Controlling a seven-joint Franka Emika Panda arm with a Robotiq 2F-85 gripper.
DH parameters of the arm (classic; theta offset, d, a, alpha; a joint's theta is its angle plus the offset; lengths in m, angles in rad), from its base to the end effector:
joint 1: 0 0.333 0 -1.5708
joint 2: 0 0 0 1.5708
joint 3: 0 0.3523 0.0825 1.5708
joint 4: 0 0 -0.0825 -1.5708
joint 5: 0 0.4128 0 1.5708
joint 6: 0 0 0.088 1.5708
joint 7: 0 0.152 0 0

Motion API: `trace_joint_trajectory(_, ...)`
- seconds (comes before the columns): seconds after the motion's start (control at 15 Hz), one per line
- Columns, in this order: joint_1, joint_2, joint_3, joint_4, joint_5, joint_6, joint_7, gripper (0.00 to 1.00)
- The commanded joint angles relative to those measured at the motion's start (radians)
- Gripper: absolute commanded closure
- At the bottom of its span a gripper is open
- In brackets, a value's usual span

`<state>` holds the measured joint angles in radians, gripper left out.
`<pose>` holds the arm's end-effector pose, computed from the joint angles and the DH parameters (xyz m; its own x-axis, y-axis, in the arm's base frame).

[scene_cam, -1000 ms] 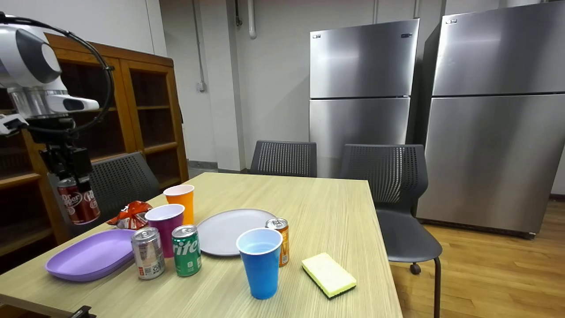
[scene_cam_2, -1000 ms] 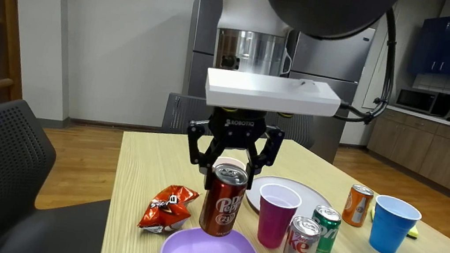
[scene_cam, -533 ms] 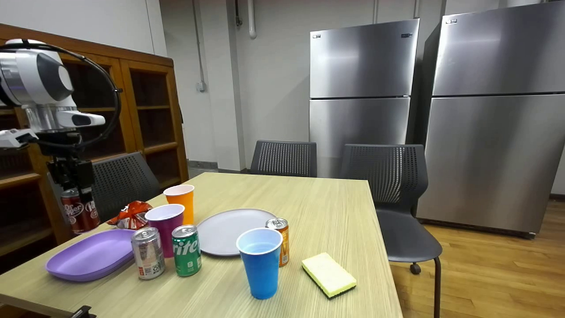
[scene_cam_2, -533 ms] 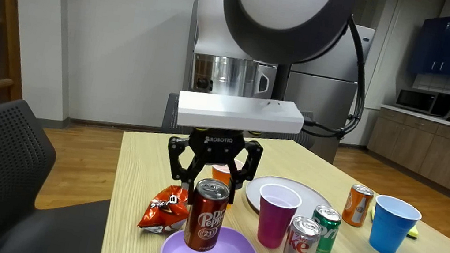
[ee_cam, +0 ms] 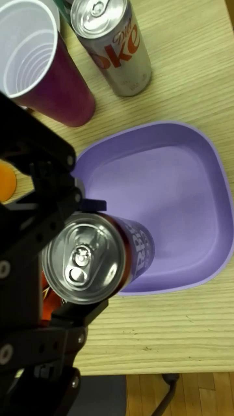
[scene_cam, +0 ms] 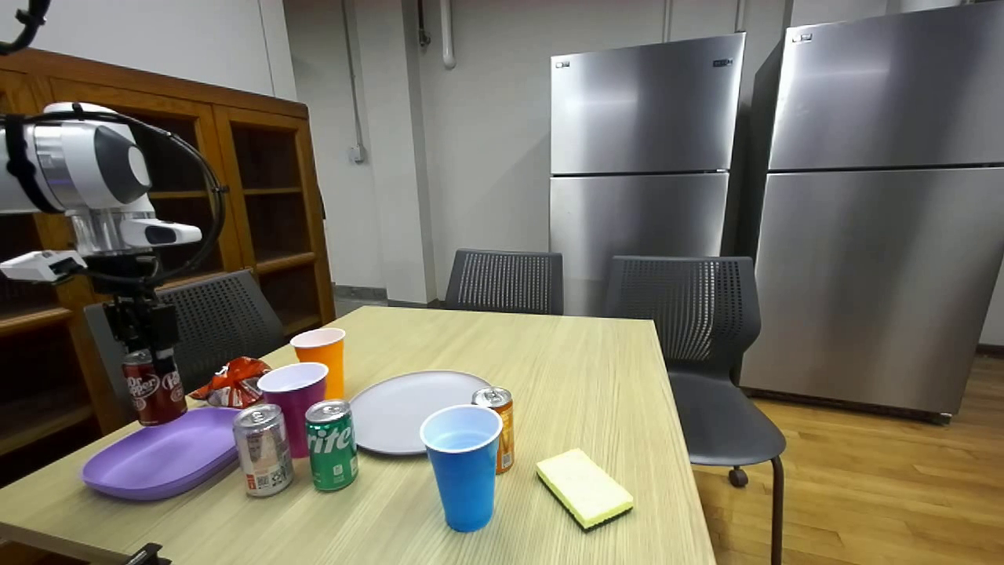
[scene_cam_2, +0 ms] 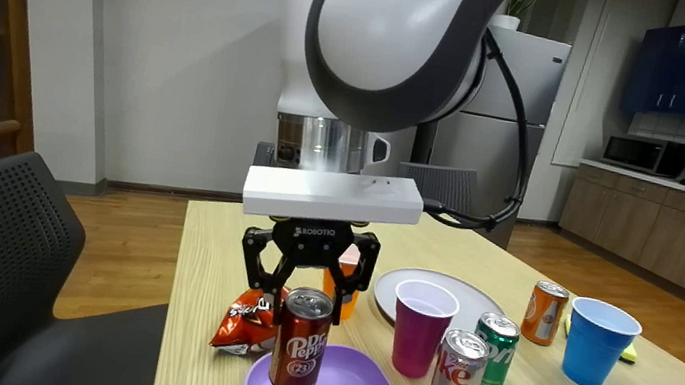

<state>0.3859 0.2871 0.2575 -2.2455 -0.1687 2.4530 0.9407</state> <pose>0.4486 0.3350 0.2029 0.9851 -0.1707 -0.0187 -0.1691 -0.9831 0.0697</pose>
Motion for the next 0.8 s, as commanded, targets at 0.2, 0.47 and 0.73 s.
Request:
trace_joint_trajectory(0.2, 0.049, 0.075, -0.051, 0.088, 0.004, -0.035, 0.066, 0.6)
trace_joint_trajectory(0.47, 0.061, 0.108, -0.071, 0.115, 0.011, -0.036, 0.083, 0.6)
trace_joint_trajectory(0.73, 0.07, 0.13, -0.084, 0.134, 0.013, -0.039, 0.098, 0.6)
